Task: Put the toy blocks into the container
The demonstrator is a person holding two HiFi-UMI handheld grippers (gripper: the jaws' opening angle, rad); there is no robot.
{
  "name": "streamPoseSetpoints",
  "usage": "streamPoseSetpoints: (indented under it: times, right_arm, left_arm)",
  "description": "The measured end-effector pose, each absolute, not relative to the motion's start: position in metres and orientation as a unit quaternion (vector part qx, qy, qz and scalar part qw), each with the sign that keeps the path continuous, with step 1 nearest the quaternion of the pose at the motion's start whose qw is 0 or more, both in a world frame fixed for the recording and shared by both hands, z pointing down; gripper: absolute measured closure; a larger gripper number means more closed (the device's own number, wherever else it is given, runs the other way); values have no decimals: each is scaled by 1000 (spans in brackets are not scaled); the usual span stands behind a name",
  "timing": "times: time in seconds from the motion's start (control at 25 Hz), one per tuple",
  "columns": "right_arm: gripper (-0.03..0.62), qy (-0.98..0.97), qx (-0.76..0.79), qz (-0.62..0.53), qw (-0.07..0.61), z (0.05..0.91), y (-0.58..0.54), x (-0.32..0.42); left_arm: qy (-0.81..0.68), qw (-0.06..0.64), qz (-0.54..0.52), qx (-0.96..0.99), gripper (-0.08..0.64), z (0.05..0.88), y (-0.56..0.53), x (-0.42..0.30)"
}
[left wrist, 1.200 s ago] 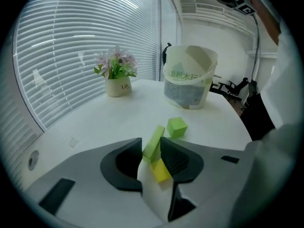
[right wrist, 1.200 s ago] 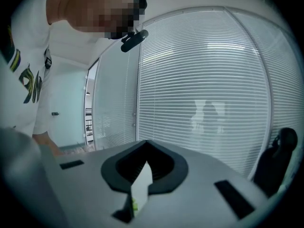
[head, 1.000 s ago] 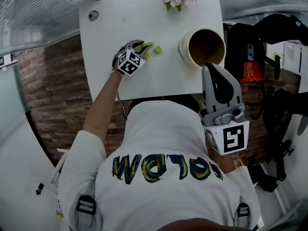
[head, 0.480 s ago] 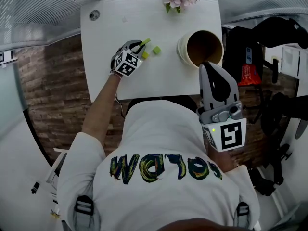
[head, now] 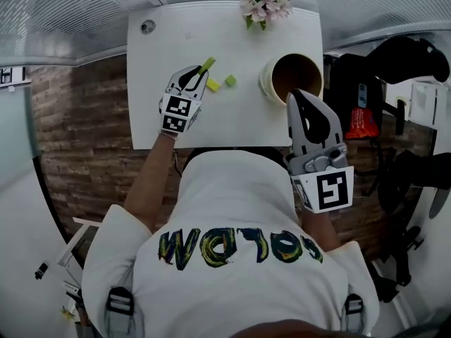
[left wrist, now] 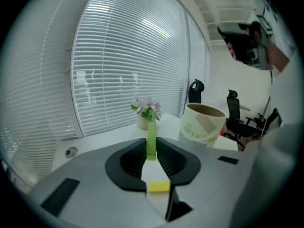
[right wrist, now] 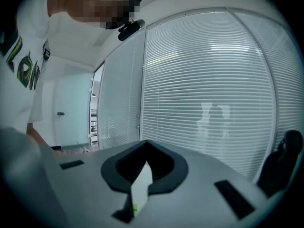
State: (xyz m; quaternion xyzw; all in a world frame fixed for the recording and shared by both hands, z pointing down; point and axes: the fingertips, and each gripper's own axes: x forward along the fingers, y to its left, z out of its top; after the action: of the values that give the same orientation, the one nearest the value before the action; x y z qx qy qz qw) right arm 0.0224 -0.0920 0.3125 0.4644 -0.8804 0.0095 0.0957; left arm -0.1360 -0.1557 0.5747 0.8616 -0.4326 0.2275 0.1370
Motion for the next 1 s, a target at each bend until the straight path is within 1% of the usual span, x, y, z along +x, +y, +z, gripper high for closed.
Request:
streamPoseSetpoints:
  times: [0.12,0.52,1.0]
  right_arm:
    - [584,-884,459,5,95,310,-89,22]
    - [584,-889,450,-9,88,299,-76,25]
    - [584,-890,448,-20,80,288,-67,32]
  left_arm:
    - [-451,141,193,860,483,545,-150,-139]
    - [-507,84,109,851,483,419,-128,-144]
    - [-543,44,37,838,483,321,-85,-134]
